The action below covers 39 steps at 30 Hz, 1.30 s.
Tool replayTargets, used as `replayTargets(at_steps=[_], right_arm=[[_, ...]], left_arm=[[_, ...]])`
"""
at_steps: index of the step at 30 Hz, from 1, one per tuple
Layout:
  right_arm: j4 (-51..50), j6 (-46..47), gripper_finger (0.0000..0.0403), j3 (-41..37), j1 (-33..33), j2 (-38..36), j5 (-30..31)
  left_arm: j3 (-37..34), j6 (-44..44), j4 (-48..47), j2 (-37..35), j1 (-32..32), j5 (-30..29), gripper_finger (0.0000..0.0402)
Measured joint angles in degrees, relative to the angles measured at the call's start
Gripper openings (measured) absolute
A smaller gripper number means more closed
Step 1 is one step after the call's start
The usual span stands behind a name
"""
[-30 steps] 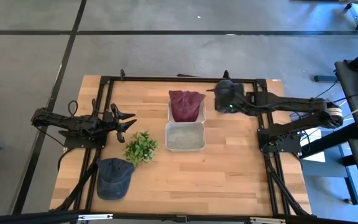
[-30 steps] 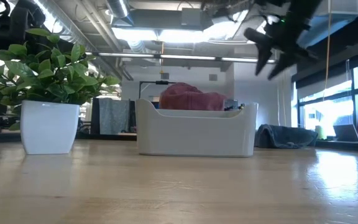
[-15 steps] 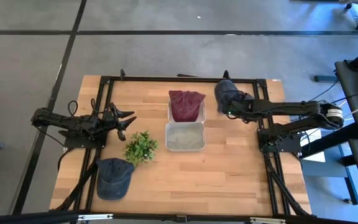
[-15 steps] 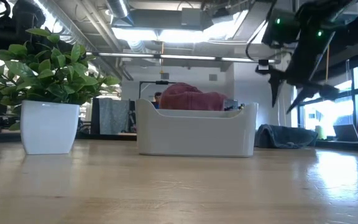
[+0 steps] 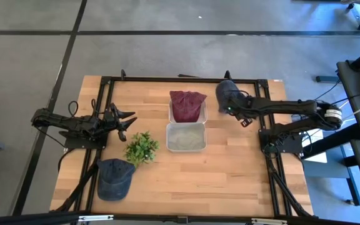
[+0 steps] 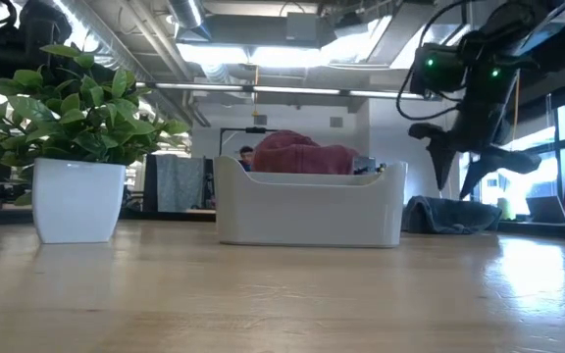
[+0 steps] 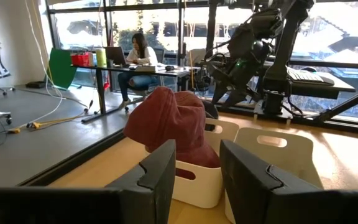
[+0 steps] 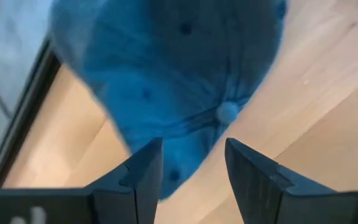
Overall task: Pick & Place hat
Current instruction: Put the blue cap into the gray bin
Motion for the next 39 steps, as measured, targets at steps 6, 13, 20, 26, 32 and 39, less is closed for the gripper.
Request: replayTargets(at_steps=[6,13,20,26,32,39], right_arm=[[1.18,2.86,0.0174,0.00,-2.19,4.98,-3.05],[2.63,6.16,0.0174,0.00,-5.02,9.95,-6.21],[2.37,7.43,0.0174,0.00,-6.57,12.70,-7.58],[2.80,10.46,0.0174,0.04,-6.69,13.20,-12.23],[3.13,11.60,0.0174,0.04,-7.86,13.31,-9.57],[3.41,11.47,0.0174,0.04,-7.83,13.20,-13.14]], left_arm=[[0.00,0.04,0.00,0.00,0.01,-0.02,0.0121],[0.00,0.46,-0.02,0.00,0.01,-0.48,0.0121],[0.00,0.57,-0.02,0.00,0.00,-0.99,0.0121],[0.00,0.79,-0.02,0.00,0.01,-1.14,0.0121],[0.00,1.57,-0.04,0.00,-0.01,-1.60,0.0121],[0.00,1.62,-0.04,0.00,0.01,-1.55,0.0121]])
